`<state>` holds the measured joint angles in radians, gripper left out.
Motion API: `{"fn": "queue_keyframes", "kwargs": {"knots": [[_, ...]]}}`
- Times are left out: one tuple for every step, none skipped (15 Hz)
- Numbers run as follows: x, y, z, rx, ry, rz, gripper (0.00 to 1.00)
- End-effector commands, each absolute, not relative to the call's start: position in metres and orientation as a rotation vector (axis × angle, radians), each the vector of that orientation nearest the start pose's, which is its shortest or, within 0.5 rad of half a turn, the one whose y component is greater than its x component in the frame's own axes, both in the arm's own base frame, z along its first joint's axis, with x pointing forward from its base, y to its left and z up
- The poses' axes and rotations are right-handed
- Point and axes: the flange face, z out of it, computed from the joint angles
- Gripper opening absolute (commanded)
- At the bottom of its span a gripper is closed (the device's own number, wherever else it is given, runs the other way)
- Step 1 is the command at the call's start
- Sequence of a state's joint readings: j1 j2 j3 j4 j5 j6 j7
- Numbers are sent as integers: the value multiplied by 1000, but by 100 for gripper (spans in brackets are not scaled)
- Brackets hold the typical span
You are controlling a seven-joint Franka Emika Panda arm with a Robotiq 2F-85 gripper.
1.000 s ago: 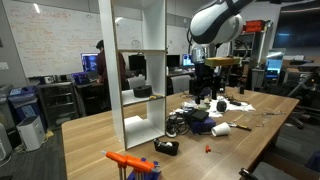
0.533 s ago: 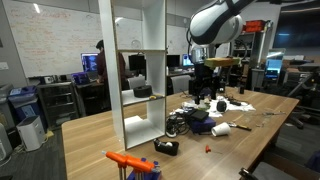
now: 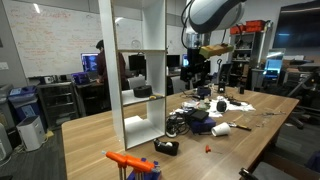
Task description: Remove the bottle from the shelf and put it on the table.
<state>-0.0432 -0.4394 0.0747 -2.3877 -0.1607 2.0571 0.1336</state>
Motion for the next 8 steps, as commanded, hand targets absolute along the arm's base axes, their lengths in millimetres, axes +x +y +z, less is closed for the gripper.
{"fn": "queue_keyframes", "kwargs": {"knots": [[436, 29, 530, -3314, 53, -444, 100], [441, 35, 539, -3309, 53, -511, 100], [445, 40, 548, -3302, 53, -565, 100], [449, 45, 558, -3300, 48, -631, 100], [452, 50, 566, -3295, 35, -689, 100], [455, 54, 576, -3292, 17, -752, 100], [457, 58, 583, -3288, -1, -805, 100], [460, 62, 592, -3288, -19, -865, 100]]}}
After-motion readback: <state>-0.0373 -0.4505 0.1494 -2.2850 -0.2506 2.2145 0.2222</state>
